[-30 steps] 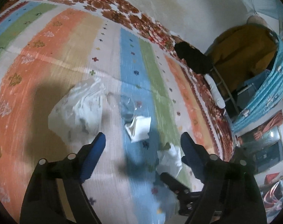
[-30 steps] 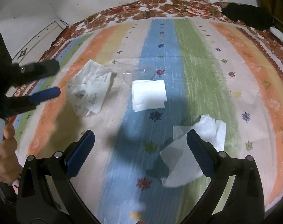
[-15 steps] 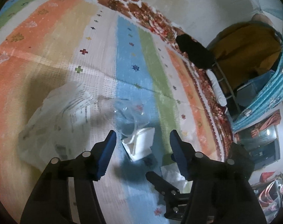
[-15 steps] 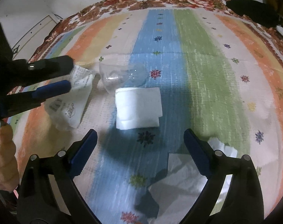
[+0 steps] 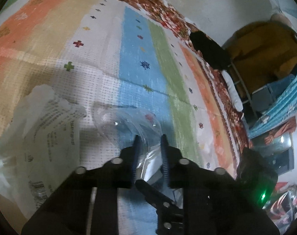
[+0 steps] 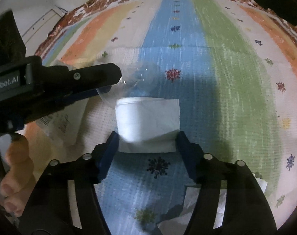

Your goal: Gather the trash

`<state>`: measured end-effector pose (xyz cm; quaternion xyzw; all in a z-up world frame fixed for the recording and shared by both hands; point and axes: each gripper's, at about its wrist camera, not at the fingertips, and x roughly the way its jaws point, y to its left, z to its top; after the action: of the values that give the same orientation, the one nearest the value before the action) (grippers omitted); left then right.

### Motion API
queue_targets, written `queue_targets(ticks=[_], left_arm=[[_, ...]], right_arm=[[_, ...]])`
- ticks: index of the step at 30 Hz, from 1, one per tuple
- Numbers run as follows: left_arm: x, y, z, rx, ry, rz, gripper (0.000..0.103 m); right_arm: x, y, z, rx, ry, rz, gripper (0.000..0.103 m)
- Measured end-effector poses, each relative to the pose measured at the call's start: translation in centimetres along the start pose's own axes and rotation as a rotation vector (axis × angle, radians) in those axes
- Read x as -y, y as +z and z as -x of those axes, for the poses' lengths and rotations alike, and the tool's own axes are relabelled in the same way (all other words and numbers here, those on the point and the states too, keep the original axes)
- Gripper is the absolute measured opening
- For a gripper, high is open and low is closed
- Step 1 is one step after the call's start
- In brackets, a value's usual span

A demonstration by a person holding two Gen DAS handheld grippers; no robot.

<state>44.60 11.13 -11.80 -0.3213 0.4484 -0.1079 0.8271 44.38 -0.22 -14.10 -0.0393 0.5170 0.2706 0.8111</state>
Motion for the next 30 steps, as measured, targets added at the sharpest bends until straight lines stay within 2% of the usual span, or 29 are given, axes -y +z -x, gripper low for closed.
queue_targets(ticks=[2,3,4,7,13,17,23,30], left_arm=[[0.0,-0.1,0.1,0.009,0.001,-0.001,0.004],[0.0,-0.1,0.2,0.015,0.005,0.002,0.003],[0.0,-0.1,0.3,0.021,0.012,0.003,0.003],[0.5,0.1,1.4,0.04,0.011,-0.007,0.003],[2.3,0.2,3.5,0.067,0.033,-0.052,0.003],[3.0,-0.7,4.5,0.077,0.035,-0.044,0.003],[5.8,-2.8,5.2,0.04,0.117,-0.109,0.003],[6.5,-4.6,6.9,0.025,0.189,-0.108,0.003]], right_arm=[[0.0,-0.1,0.0,-0.003,-0.008,0.005,0.041],[0.0,-0.1,0.1,-0.009,-0.015,0.0,0.028],[0.1,-0.1,0.1,-0.013,-0.014,0.0,0.02],[-0.2,-0.4,0.4,-0.018,-0.021,0.023,0.011],[0.1,-0.4,3.0,0.025,-0.011,0.013,0.008],[0.2,-1.1,4.9,0.039,-0.033,0.025,0.008],[0.3,-2.5,7.0,0.029,-0.073,0.026,0.008],[-0.4,-3.7,10.4,0.075,-0.068,0.033,0.008]])
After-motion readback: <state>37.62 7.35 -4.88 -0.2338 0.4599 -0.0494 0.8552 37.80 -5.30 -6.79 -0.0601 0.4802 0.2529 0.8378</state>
